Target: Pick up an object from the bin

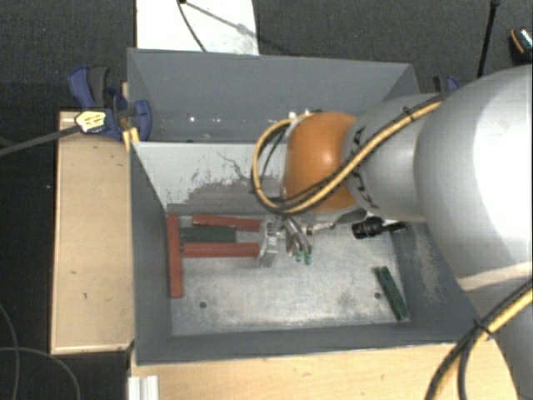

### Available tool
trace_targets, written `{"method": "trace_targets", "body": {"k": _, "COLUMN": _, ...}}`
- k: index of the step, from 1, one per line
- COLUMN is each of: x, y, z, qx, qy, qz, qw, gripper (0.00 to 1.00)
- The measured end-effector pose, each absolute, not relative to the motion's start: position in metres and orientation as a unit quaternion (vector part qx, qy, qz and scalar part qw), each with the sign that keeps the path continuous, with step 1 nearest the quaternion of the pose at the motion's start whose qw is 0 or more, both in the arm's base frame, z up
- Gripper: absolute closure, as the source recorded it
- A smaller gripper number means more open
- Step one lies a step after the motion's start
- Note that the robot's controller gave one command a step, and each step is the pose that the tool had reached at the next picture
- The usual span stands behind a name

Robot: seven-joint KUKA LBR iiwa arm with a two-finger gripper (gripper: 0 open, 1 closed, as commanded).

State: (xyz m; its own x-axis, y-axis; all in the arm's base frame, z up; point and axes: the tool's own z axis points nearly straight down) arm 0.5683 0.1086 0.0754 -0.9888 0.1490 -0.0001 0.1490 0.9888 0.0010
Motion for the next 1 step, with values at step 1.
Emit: {"method": "trace_targets", "body": {"k": 1, "x": 0.5826, "y": 0.0873, "z": 0.1198, "qx": 0.104, "qy": 0.995, "qz": 0.001, "qw": 0.004, "gripper": 1.00}}
